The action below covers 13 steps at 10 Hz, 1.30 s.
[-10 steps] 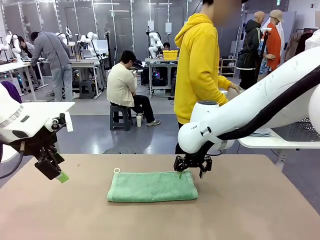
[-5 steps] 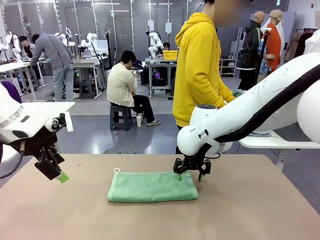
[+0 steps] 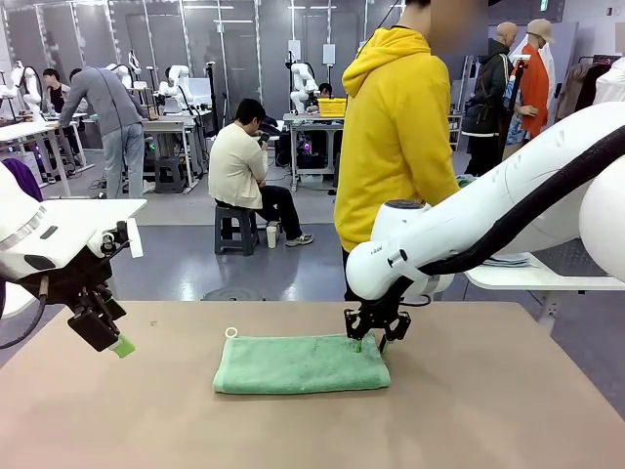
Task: Fold the towels and place them in the basket.
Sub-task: When a person lays out a Towel with hook on the table, fold it in half twice.
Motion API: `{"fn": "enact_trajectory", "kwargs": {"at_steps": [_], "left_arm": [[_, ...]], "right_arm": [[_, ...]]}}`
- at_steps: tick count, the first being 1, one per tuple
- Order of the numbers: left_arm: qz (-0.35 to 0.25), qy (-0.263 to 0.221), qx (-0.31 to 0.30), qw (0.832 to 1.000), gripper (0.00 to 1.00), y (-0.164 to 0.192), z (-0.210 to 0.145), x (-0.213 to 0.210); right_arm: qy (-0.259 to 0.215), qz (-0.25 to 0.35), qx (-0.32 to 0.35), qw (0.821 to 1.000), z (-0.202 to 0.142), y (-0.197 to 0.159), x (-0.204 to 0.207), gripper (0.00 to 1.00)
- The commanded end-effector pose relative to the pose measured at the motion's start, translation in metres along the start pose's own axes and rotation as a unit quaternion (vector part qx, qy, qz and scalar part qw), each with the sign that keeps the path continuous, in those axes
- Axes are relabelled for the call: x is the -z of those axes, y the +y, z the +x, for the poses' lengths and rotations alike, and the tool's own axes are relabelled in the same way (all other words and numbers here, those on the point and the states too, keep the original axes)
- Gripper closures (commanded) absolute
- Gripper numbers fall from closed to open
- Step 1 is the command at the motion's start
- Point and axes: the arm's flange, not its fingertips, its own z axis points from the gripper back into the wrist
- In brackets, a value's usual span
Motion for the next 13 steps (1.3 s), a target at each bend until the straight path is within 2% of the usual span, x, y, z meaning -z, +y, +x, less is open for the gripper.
{"fn": "enact_trajectory", "kwargs": {"at_steps": [1,2,3,9,11,13], "left_arm": [[0.004,0.004,-0.009,1.0,0.0,-0.001,0.001,0.002],[0.004,0.004,-0.009,1.0,0.0,-0.001,0.001,0.002],[0.004,0.004,-0.009,1.0,0.0,-0.001,0.001,0.002],[0.004,0.004,-0.009,1.0,0.0,-0.001,0.001,0.002],[0.004,0.004,-0.009,1.0,0.0,-0.001,0.001,0.002],[0.004,0.004,-0.009,1.0,0.0,-0.001,0.001,0.002]], "right_arm": [[0.005,-0.01,0.014,1.0,0.002,0.004,0.007,1.0],[0.006,-0.012,0.014,1.0,0.002,0.005,0.007,0.96],[0.006,-0.015,0.013,1.0,0.003,0.006,0.006,1.0],[0.001,-0.038,-0.014,0.999,-0.004,0.006,-0.016,1.0],[-0.017,-0.048,-0.015,0.999,-0.011,-0.007,-0.042,1.0],[-0.04,-0.056,-0.038,0.997,-0.019,-0.002,-0.076,1.0]]}}
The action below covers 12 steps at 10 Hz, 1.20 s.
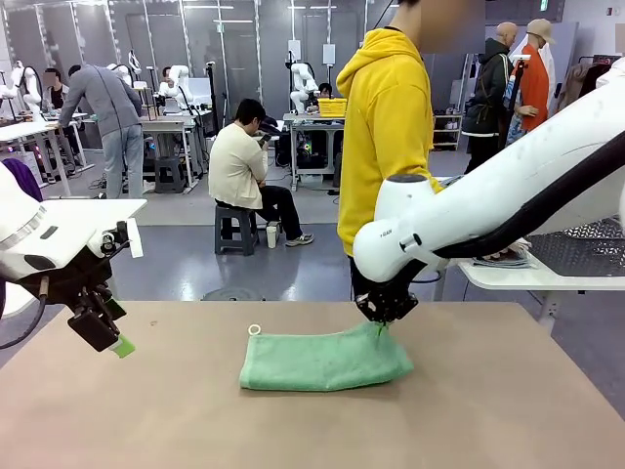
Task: Fold the towels and place them in the basket.
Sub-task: When a person lays out a Towel with hook on the table, fold it in half twice.
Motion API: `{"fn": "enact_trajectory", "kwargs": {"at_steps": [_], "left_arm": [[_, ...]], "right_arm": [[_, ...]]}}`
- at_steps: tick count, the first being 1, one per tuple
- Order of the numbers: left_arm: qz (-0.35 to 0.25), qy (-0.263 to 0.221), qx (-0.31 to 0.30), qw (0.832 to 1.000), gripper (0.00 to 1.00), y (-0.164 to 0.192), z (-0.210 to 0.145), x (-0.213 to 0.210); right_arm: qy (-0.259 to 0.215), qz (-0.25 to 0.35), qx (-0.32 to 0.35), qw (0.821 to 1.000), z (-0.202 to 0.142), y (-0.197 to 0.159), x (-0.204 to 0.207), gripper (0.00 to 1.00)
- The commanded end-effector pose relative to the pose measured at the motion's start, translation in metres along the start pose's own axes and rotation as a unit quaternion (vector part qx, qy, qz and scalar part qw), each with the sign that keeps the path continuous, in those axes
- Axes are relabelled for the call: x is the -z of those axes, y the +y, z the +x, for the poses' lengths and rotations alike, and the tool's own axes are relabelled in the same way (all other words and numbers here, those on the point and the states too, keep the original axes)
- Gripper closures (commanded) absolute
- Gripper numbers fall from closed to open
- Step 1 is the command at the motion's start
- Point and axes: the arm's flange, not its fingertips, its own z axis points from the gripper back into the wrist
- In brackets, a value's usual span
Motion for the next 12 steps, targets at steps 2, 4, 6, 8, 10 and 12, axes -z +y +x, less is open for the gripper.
{"fn": "enact_trajectory", "kwargs": {"at_steps": [2,4,6,8,10,12], "left_arm": [[0.005,0.004,-0.008,1.0,0.0,-0.001,0.001,0.002],[0.005,0.004,-0.008,1.0,0.0,-0.001,0.001,0.002],[0.005,0.004,-0.008,1.0,0.0,-0.001,0.001,0.002],[0.005,0.004,-0.008,1.0,0.0,-0.001,0.001,0.002],[0.005,0.004,-0.008,1.0,0.0,-0.001,0.001,0.002],[0.005,0.004,-0.008,1.0,0.0,-0.001,0.001,0.002]], "right_arm": [[-0.021,-0.012,-0.041,0.999,-0.013,0.026,-0.04,1.0],[-0.023,0.005,-0.068,0.997,-0.012,0.059,-0.056,1.0],[-0.013,0.033,-0.084,0.996,-0.007,0.09,-0.059,1.0],[-0.025,0.068,-0.078,0.994,0.001,0.121,-0.053,1.0],[-0.019,0.095,-0.073,0.993,0.007,0.143,-0.037,1.0],[-0.025,0.117,-0.068,0.991,0.011,0.158,-0.026,1.0]]}}
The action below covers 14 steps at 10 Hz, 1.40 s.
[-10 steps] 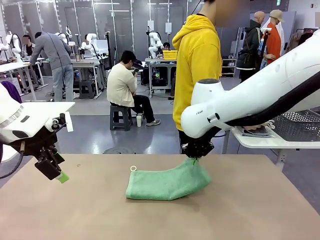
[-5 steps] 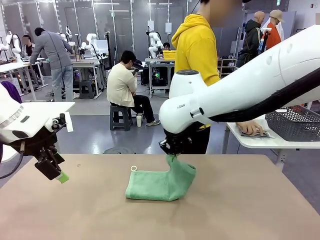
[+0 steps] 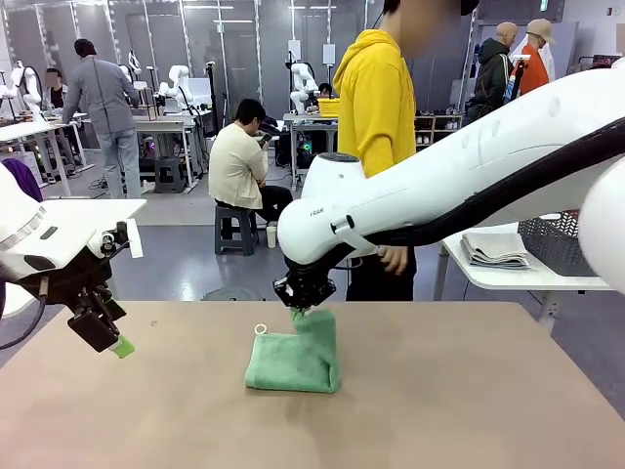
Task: Fold the towels and place them in the basket.
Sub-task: When a person lays out a Towel with hook on the table, fold it in half twice.
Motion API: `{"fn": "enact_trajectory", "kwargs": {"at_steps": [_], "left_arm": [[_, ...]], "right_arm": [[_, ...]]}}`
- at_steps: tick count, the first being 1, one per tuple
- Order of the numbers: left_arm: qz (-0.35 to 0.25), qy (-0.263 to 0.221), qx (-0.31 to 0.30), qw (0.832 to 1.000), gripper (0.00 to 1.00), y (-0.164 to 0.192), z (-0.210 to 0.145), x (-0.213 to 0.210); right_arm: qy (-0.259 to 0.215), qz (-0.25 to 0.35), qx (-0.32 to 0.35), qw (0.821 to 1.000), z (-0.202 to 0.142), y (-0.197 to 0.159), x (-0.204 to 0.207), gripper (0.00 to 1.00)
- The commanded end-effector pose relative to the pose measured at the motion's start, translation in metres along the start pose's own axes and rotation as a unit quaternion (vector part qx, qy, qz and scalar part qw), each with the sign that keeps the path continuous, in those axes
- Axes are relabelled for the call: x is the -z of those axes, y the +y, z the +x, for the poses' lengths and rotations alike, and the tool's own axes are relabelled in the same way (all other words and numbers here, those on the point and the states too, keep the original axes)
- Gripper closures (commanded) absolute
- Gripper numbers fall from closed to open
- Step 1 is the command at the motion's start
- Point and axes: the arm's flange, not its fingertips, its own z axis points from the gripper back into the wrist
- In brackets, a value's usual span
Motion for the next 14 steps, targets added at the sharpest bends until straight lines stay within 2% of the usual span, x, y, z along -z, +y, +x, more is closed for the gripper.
{"fn": "enact_trajectory", "kwargs": {"at_steps": [1,5,7,8,9,10,12,14], "left_arm": [[0.005,0.004,-0.008,1.0,0.0,-0.001,0.001,0.002],[0.005,0.004,-0.008,1.0,0.0,-0.001,0.001,0.002],[0.005,0.004,-0.008,1.0,0.0,-0.001,0.001,0.002],[0.005,0.004,-0.008,1.0,0.0,-0.001,0.001,0.002],[0.005,0.004,-0.008,1.0,0.0,-0.001,0.001,0.002],[0.005,0.004,-0.008,1.0,0.0,-0.001,0.001,0.002],[0.005,0.004,-0.008,1.0,0.0,-0.001,0.001,0.002],[0.005,0.004,-0.008,1.0,0.0,-0.001,0.001,0.002]], "right_arm": [[-0.003,0.019,-0.005,1.0,0.005,0.008,0.012,1.0],[0.008,0.033,-0.019,0.999,-0.001,0.022,0.037,1.0],[0.011,0.035,-0.02,0.999,-0.001,0.026,0.046,0.79],[0.003,0.035,-0.017,0.999,0.001,0.026,0.048,0.57],[-0.011,0.04,-0.015,0.999,0.002,0.027,0.048,0.46],[-0.019,0.044,-0.012,0.999,0.003,0.028,0.047,0.24],[-0.025,0.047,-0.009,0.999,0.004,0.028,0.047,0.0],[-0.029,0.054,-0.009,0.998,0.001,0.023,0.041,0.0]]}}
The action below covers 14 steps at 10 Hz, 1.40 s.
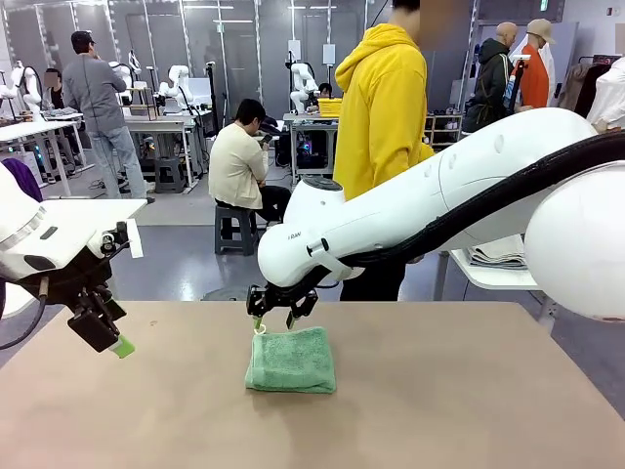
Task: Fold the towels and place them in the basket.
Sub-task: When a person lays out a Towel with hook on the table, fold it in half twice.
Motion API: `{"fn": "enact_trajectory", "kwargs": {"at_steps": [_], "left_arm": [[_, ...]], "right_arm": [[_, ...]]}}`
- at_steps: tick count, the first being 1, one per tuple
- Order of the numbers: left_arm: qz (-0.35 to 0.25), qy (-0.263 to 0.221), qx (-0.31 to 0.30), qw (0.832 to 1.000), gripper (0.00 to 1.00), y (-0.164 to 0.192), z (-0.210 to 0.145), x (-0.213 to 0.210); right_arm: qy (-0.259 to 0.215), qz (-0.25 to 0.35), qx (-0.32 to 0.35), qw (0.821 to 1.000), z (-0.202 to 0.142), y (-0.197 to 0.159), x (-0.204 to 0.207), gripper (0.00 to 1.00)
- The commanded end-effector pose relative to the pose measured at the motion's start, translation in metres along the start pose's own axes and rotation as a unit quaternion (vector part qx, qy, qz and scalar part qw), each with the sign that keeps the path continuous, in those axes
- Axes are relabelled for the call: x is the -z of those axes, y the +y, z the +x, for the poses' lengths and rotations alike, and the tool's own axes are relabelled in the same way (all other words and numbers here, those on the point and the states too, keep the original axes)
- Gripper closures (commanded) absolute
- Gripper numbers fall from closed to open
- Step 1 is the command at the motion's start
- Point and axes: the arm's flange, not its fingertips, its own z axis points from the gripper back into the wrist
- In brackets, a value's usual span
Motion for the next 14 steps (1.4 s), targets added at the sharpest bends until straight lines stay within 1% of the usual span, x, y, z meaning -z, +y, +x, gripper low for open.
{"fn": "enact_trajectory", "kwargs": {"at_steps": [1,2,3,4,14], "left_arm": [[0.005,0.004,-0.008,1.0,0.0,-0.001,0.001,0.001],[0.005,0.004,-0.008,1.0,0.0,-0.001,0.001,0.001],[0.005,0.004,-0.008,1.0,0.0,-0.001,0.001,0.001],[0.005,0.004,-0.008,1.0,0.0,-0.001,0.001,0.001],[0.005,0.004,-0.008,1.0,0.0,-0.001,0.001,0.001]], "right_arm": [[-0.009,0.02,-0.003,1.0,-0.008,-0.009,-0.007,0.09],[-0.009,0.023,-0.003,1.0,-0.009,-0.013,-0.01,0.0],[-0.002,0.018,-0.018,1.0,-0.011,-0.018,-0.01,0.0],[-0.003,0.006,0.003,1.0,0.001,-0.003,-0.003,0.0],[-0.003,0.006,0.003,1.0,0.001,-0.003,-0.003,0.0]]}}
